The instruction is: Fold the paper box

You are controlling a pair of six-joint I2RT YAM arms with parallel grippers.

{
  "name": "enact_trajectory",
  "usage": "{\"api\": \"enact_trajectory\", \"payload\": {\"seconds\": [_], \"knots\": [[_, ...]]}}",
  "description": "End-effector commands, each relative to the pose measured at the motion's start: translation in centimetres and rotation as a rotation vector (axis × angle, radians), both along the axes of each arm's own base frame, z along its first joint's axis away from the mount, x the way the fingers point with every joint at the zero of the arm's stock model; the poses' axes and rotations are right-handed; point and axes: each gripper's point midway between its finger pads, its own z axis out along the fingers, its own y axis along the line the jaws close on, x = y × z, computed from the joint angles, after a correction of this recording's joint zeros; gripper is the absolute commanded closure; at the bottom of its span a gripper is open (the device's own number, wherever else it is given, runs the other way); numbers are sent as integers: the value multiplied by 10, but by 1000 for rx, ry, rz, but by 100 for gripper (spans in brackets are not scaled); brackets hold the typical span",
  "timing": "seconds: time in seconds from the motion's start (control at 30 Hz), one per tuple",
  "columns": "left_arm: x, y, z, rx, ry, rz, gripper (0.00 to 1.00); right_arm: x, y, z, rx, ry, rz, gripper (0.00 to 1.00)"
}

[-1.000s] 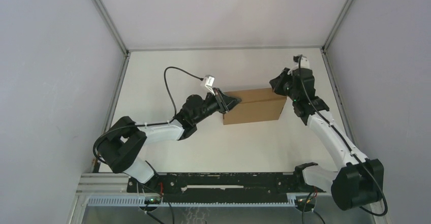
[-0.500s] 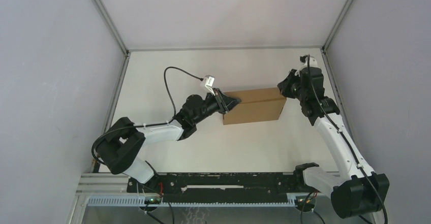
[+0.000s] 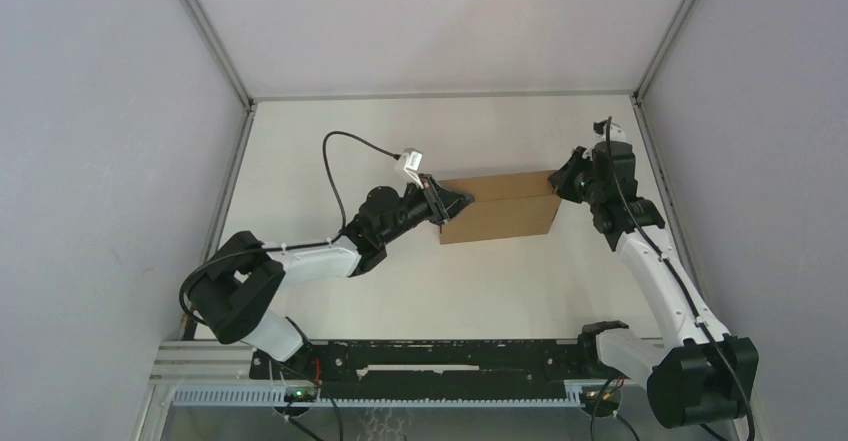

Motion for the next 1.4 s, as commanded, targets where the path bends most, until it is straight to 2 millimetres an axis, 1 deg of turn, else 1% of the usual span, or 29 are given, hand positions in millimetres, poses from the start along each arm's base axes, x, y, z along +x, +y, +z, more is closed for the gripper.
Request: {"api": "enact_trajectory", "payload": {"seconds": [0.0,0.07,0.13,0.2,0.33,0.5,0.57,0.77,0.87,0.9,0.93,1.17,1.27,1.37], "knots": [[-4,16,-59,186,112,19,85,-17,-21,9,-68,49,-36,95],[-3,17,-58,188,110,19,84,-17,-22,30,-69,1,-33,94],[-2,17,-57,189,106,21,85,-18,-23,42,-75,-20,-26,94],[-1,19,-56,191,106,22,85,-19,-24,46,-86,-14,-21,94],[0,20,-53,192,100,25,85,-23,-24,41,-97,13,-12,94],[1,21,-54,194,101,23,85,-23,-21,26,-93,49,11,95],[0,21,-54,195,102,23,85,-23,-18,16,-86,78,27,96],[0,20,-56,199,102,19,84,-26,-9,-25,-76,177,76,96],[-1,20,-59,204,106,15,84,-28,-10,-36,-91,220,73,97],[0,20,-58,203,106,15,84,-28,-10,-35,-94,216,70,97],[0,20,-58,203,104,14,84,-27,-11,-30,-93,195,67,97],[8,29,-57,211,104,9,84,-13,-6,11,-80,119,84,96],[16,34,-57,223,98,7,84,-8,1,29,-69,71,103,95],[21,36,-55,238,87,-4,84,-4,12,40,-62,44,134,95]]}}
